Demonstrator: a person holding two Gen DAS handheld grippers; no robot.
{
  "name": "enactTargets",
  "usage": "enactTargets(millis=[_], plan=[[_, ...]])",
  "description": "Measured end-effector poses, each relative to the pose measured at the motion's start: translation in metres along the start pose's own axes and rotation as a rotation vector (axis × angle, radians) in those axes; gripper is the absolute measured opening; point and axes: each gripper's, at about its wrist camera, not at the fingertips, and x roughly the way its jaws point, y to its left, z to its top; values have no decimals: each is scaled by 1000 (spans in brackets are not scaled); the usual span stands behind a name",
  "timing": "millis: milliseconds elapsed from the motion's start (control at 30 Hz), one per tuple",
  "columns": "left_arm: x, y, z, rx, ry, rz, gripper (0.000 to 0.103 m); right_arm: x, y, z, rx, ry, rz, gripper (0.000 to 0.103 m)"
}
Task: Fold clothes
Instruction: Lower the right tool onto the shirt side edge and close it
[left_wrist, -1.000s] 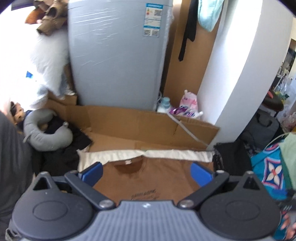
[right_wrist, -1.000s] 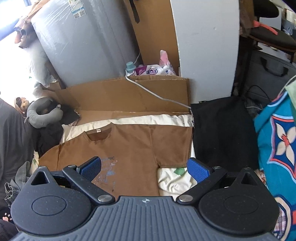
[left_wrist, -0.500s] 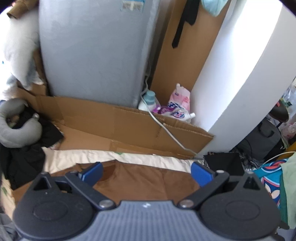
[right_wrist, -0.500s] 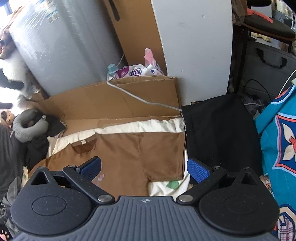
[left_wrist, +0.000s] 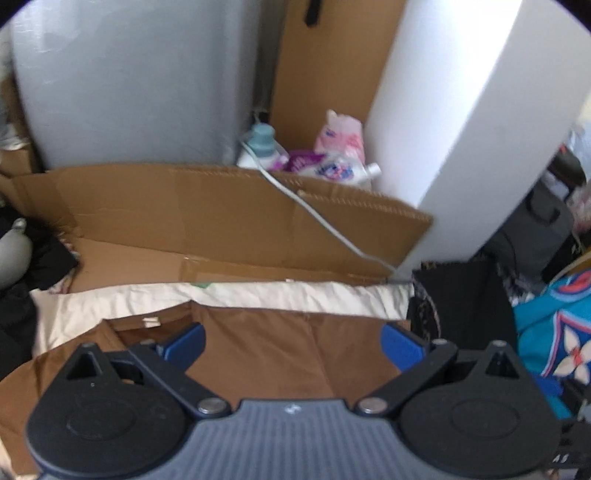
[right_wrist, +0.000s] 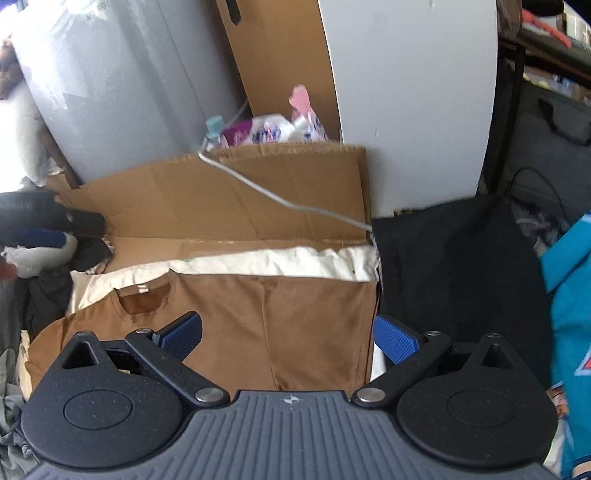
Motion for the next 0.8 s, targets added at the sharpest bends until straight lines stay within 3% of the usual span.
enactTargets(millis=[133,233,567,800], plan=[[46,-1,-22,8,13,-36,102,29,-9,-18,22,-7,19,100],[81,2,-37,2,27,-53,102,52,-18,-35,46,-5,30,90],[138,9,-69,-3,89,-84,100,116,-48,-90,107,30,60,81],[168,-10,-100,46,154,-109,86,145,-65,-111,130,68,109,79]])
